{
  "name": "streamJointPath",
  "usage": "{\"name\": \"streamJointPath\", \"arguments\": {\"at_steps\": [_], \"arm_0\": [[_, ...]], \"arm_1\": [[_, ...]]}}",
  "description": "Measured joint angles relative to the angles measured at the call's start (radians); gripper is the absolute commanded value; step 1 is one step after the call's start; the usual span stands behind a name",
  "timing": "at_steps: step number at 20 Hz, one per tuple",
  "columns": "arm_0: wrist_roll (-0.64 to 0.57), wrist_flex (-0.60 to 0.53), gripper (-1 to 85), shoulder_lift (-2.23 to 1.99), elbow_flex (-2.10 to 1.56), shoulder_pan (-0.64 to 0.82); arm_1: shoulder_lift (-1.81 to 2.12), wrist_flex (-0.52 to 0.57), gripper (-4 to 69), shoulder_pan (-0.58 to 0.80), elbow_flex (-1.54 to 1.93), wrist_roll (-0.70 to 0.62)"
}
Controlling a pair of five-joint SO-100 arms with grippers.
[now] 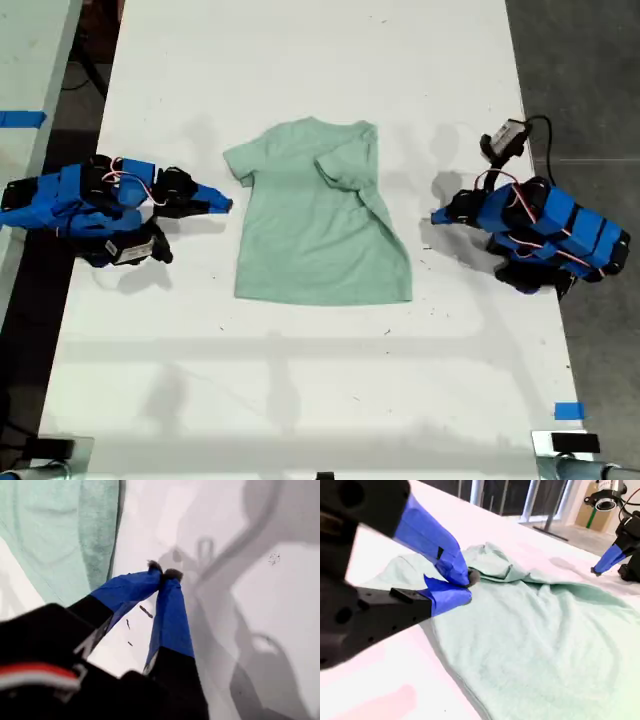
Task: Fold t shirt
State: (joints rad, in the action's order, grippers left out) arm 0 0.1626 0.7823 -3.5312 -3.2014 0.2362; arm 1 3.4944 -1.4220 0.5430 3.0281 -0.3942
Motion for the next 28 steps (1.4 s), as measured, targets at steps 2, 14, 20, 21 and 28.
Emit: {"name": "streamJointPath", "arguments": {"at_steps": [2,14,20,21,28], "arm_0": [[0.005,0.0,-0.3,0.018,0.034,-0.018],[-0.267,0.634,28.7,1.647,1.519,0.368],[-0.477,0.65,28.9,1.936,1.609,0.532],[-0.482,0.64,28.6,1.936,1.609,0.557],[-0.499,0.416,27.9,1.988,1.327,0.646]], "arm_1": [[0.0,0.0,2.2,0.003,0.0,0.0],[0.0,0.0,2.0,0.006,0.0,0.0],[0.0,0.0,2.0,0.006,0.0,-0.002],[0.0,0.0,2.0,0.006,0.0,-0.002],[0.0,0.0,2.0,0.006,0.0,-0.002]]}}
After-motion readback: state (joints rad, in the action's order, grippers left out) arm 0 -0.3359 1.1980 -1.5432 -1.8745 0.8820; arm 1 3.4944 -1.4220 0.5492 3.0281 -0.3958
